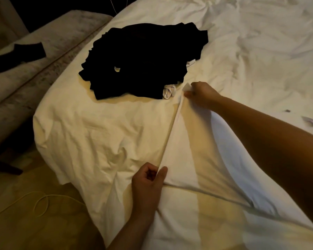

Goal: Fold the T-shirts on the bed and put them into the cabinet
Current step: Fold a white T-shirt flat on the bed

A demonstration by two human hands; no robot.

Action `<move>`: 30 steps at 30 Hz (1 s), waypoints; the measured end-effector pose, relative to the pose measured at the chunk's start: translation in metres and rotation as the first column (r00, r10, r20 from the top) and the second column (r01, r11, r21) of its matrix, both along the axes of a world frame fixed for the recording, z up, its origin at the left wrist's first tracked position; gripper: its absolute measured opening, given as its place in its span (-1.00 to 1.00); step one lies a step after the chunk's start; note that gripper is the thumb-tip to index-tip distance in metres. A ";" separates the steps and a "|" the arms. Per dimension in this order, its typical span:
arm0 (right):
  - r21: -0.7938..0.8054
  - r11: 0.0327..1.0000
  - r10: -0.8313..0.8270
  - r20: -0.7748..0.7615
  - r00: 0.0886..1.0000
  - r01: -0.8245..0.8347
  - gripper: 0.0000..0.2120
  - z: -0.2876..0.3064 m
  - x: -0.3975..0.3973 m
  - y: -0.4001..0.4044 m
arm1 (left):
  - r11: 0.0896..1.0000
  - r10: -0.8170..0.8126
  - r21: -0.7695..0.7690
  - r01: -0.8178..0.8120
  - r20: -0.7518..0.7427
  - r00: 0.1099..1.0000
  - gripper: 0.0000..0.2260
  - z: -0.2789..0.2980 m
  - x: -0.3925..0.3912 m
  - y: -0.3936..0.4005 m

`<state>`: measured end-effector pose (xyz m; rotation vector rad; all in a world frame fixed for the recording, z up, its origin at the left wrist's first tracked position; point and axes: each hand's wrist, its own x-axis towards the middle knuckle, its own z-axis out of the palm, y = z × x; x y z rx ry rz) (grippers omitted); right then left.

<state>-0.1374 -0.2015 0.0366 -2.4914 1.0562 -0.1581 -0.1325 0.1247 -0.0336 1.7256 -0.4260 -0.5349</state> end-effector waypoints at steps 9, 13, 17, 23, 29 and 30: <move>-0.014 0.999 0.038 -0.334 0.942 -0.045 -0.51 -0.003 -0.013 -0.012 | 0.995 0.000 0.096 -0.006 0.060 0.998 -0.68 0.004 -0.003 -0.006; 0.034 0.995 0.096 -0.387 0.917 -0.090 -0.60 -0.005 -0.016 -0.016 | 0.994 -0.009 0.109 0.004 0.047 0.999 -0.69 0.004 -0.003 -0.008; 0.054 0.994 0.107 -0.323 0.940 -0.095 -0.61 -0.005 -0.017 -0.011 | 0.995 -0.013 0.099 0.011 0.022 1.000 -0.74 0.004 -0.001 -0.007; -0.055 0.998 0.011 -0.008 1.000 -0.011 -0.68 -0.007 -0.020 -0.008 | 0.997 0.036 0.069 -0.039 0.040 0.999 -0.77 0.008 -0.001 -0.006; -0.100 0.994 -0.038 -0.038 0.999 0.034 -0.64 -0.018 -0.027 0.002 | 0.986 0.004 0.162 -0.028 0.146 0.989 -0.81 0.008 -0.006 -0.009; -0.117 0.992 -0.045 -0.026 0.999 0.041 -0.60 -0.019 -0.030 0.004 | 0.983 -0.009 0.180 -0.026 0.190 0.982 -0.81 0.008 -0.007 -0.009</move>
